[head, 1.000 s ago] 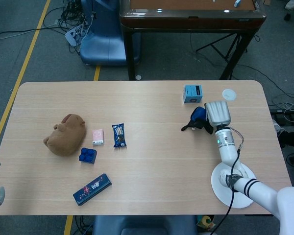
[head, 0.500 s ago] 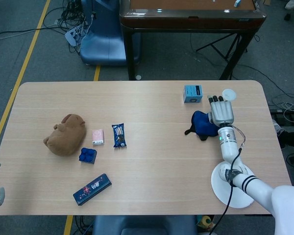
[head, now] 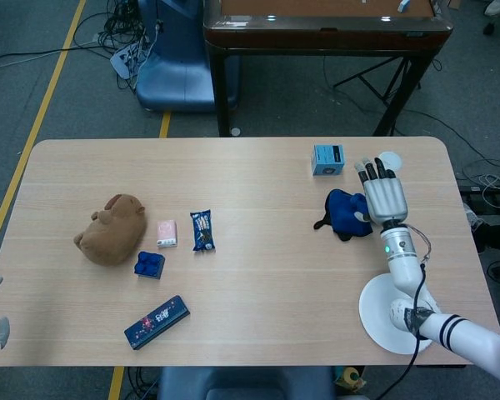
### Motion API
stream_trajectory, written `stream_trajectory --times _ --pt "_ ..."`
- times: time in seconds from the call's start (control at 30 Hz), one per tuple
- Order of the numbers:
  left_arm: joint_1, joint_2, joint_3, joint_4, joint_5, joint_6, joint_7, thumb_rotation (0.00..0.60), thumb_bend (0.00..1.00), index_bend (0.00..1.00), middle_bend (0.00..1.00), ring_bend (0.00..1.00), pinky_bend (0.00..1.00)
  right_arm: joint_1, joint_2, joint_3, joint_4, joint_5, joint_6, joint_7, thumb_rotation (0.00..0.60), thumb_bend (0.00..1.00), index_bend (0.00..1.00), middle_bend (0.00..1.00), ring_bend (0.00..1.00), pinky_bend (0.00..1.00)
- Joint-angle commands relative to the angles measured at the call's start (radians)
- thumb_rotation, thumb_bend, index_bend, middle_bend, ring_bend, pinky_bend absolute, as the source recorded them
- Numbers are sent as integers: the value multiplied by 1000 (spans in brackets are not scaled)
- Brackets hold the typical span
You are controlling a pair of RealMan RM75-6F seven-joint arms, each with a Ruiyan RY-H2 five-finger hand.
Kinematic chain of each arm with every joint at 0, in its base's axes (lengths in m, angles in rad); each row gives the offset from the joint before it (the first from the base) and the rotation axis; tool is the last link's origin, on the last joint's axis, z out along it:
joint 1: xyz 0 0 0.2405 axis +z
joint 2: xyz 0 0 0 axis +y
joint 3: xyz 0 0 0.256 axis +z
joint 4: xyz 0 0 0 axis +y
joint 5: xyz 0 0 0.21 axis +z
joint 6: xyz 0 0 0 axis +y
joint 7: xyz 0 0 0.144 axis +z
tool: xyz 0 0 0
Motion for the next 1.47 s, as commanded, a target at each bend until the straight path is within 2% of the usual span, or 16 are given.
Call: stream_trajectory --times 0.03,0.1,0.33,0.4,0.63,0.8,0.93,1.0,1.27,1.47 --pt "-1 0 -1 1 0 0 -2 600 483 128 0 0 0 -85 100 -46 -139 -74 113 20 600 296 86 240 166 287" --pt "-3 0 -1 2 2 -2 -2 600 483 128 0 0 0 -122 138 -67 -190 -108 159 37 600 342 159 290 223 346" --pt "-15 -7 1 5 16 -14 9 600 483 128 0 0 0 -260 241 -141 -330 -238 338 95 600 351 310 398 355 476" --pt "-21 -8 2 4 20 -21 14 600 483 128 0 0 0 -300 266 -165 -366 -270 383 105 600 351 338 423 383 505" --pt "-35 -9 0 -7 35 -26 27 600 483 128 0 0 0 -419 365 -243 -494 -344 491 94 600 355 363 439 399 506" --pt "-36 -10 3 -13 43 -21 34 600 482 128 0 0 0 -486 403 -282 -535 -393 548 109 600 355 363 427 389 456" --pt "-36 -13 6 -13 53 -15 37 600 483 128 0 0 0 -524 410 -309 -540 -446 571 130 600 355 359 375 304 381" --pt "-36 -14 6 -13 55 -13 39 600 483 128 0 0 0 -531 409 -318 -535 -468 567 142 600 355 325 337 254 329" --pt "-34 -16 8 -10 55 -6 36 600 483 128 0 0 0 -534 400 -326 -506 -519 521 186 600 355 254 268 164 221" --pt "-30 -19 12 -5 53 -2 32 600 483 128 0 0 0 -536 397 -316 -506 -537 507 190 600 355 252 264 159 216"
